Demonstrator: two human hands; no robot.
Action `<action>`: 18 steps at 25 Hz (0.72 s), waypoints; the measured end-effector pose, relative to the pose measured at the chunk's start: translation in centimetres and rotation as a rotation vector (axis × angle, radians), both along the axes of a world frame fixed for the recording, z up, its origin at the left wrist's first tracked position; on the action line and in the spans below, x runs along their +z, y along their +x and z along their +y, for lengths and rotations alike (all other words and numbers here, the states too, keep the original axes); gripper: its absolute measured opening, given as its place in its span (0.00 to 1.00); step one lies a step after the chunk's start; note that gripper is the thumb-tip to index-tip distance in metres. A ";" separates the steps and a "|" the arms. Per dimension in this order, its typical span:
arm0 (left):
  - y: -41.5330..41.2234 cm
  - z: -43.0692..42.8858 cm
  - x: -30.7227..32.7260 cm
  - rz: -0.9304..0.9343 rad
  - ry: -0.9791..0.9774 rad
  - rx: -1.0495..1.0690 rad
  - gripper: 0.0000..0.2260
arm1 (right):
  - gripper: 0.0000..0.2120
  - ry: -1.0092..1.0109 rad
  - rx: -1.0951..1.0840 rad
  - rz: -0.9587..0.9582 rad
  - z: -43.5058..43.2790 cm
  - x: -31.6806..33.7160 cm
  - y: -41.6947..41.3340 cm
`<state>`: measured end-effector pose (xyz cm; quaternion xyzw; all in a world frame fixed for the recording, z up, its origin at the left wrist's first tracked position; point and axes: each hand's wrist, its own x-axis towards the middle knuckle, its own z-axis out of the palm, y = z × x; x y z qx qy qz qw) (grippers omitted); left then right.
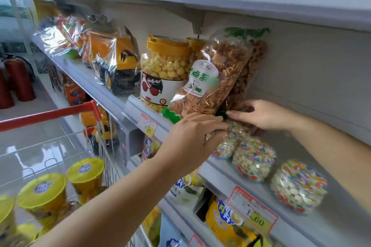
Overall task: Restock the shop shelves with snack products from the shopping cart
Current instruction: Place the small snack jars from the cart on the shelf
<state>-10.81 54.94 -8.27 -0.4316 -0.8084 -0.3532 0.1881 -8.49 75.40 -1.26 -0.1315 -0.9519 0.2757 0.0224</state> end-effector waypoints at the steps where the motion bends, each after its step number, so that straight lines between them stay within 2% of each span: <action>1: 0.1 0.0 0.3 -0.005 -0.003 -0.014 0.13 | 0.22 0.041 0.000 -0.028 -0.4 0.2 0.0; 4: 0.6 -1.0 1.0 0.014 -0.041 -0.054 0.17 | 0.31 0.175 -0.025 -0.014 -1.5 0.7 0.2; 6: 1.1 -3.8 0.9 -0.024 -0.028 -0.045 0.20 | 0.22 0.238 -0.054 0.222 -2.5 1.9 1.3; 9: 1.5 -11.0 -0.2 -0.103 0.099 0.031 0.15 | 0.06 0.208 -0.013 0.730 -6.9 2.6 5.5; 10: 1.4 -13.4 -1.1 -0.142 0.093 0.066 0.14 | 0.05 0.153 0.059 0.777 -9.2 2.2 6.8; 12: 1.2 -17.8 -3.4 -0.251 -0.031 0.152 0.12 | 0.04 0.069 0.294 0.634 -14.5 0.1 8.0; 14: 1.6 -21.8 -5.8 -0.407 -0.182 0.230 0.10 | 0.06 0.075 0.530 0.304 -19.4 -4.1 7.7; 16: 2.3 -25.1 -8.1 -0.463 -0.323 0.246 0.10 | 0.09 0.191 0.699 0.014 -23.1 -9.3 6.6; 18: 3.1 -27.4 -9.4 -0.530 -0.454 0.237 0.11 | 0.14 0.292 0.766 -0.200 -25.9 -13.8 5.1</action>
